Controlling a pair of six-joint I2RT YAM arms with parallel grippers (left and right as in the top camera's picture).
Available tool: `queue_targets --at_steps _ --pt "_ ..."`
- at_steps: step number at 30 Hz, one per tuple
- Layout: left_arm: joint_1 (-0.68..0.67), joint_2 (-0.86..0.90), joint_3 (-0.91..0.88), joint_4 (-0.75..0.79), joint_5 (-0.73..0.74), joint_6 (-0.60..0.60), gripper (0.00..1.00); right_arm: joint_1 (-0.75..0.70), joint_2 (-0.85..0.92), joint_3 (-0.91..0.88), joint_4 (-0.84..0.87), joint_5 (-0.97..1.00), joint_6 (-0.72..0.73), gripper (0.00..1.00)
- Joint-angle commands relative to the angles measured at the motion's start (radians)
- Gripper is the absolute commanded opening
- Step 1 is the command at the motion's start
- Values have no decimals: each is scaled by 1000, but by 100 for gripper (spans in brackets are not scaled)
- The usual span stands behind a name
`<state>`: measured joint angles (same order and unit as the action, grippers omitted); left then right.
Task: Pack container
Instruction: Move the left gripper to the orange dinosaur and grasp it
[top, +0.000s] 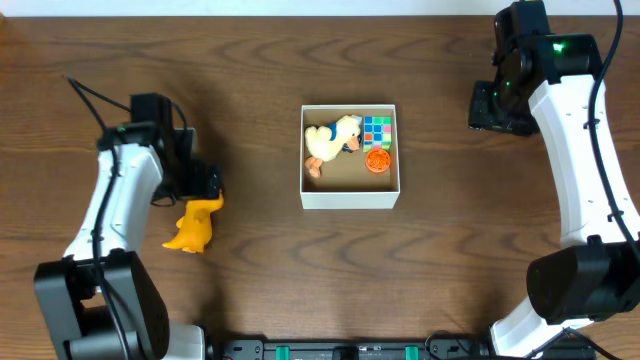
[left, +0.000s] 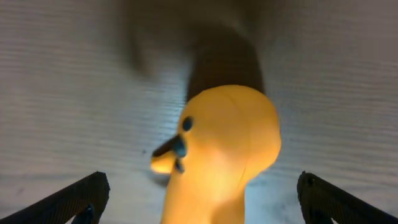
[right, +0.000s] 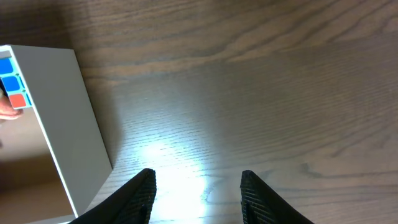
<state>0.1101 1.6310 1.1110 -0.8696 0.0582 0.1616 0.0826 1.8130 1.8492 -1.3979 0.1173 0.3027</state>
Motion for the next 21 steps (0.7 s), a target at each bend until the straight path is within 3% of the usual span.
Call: queue_targets --at_steps 1,7,13,15,21 --pt "-4 3 -79 44 10 32 98 -12 -2 6 -1 13 -12 47" --pt "-4 6 -182 176 9 31 98 -12 -2 6 -1 13 -12 47" --pt "-4 16 -208 198 10 23 100 -12 -2 6 -1 13 -12 47" --pt "-4 16 -208 195 10 12 90 -12 -2 6 -2 13 -12 47" --pt "-4 16 -208 190 10 9 42 -12 -2 5 -5 13 -12 47"
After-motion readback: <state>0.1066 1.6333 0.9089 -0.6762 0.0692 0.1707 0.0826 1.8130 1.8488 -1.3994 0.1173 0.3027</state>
